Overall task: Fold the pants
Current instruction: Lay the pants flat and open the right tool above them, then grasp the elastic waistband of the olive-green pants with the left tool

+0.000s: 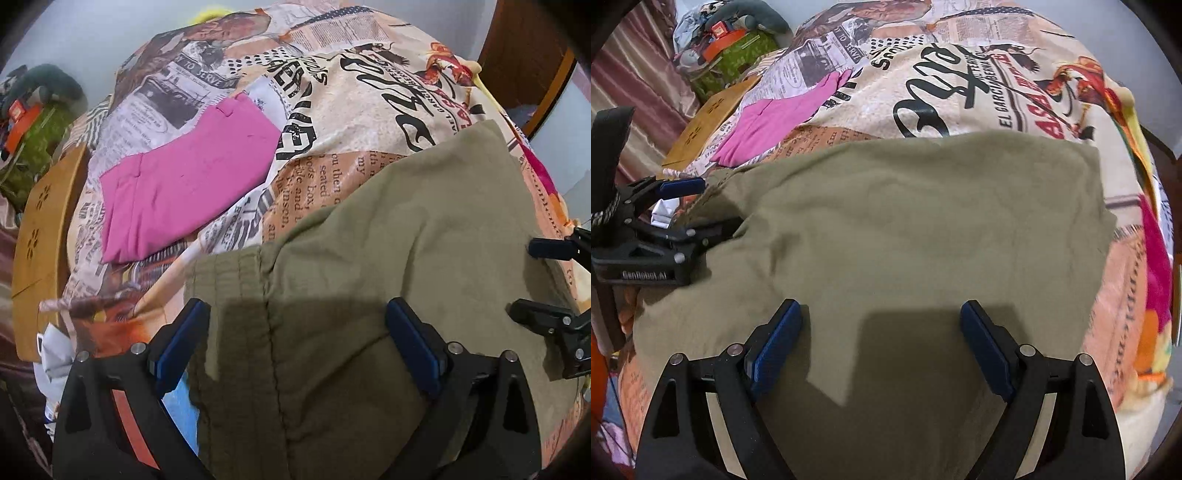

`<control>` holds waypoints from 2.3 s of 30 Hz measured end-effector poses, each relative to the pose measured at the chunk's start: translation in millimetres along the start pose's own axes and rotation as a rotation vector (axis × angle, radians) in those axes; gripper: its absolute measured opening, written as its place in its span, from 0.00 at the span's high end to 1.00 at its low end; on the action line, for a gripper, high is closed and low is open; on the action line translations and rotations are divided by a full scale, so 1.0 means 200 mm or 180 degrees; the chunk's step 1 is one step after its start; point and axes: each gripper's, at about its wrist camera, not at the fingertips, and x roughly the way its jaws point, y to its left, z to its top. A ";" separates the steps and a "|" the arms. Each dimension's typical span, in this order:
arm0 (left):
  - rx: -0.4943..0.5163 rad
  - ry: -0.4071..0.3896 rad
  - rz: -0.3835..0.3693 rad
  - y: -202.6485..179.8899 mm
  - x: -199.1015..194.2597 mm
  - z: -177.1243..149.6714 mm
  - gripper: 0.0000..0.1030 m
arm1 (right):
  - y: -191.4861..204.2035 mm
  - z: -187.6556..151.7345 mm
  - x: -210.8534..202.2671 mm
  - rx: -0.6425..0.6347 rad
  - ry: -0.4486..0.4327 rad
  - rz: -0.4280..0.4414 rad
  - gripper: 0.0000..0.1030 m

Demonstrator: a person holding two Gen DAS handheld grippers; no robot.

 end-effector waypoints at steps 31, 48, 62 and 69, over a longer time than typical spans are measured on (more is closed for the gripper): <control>-0.0211 -0.0259 0.0264 0.06 -0.37 -0.44 0.03 | 0.03 -0.49 -0.34 0.0204 -0.0383 -0.0472 0.17; -0.0793 -0.0238 -0.0337 0.21 -0.49 -0.52 0.03 | 0.31 -0.27 -0.34 -0.0054 -0.0850 -0.0248 0.16; -0.0904 0.0285 -0.1086 0.06 -0.27 -0.56 0.02 | 0.29 -0.29 -0.13 0.0009 -0.0392 -0.0095 0.16; -0.1137 0.0282 -0.1350 0.10 -0.21 -0.49 0.01 | 0.28 -0.29 -0.12 0.0039 -0.0391 -0.0040 0.16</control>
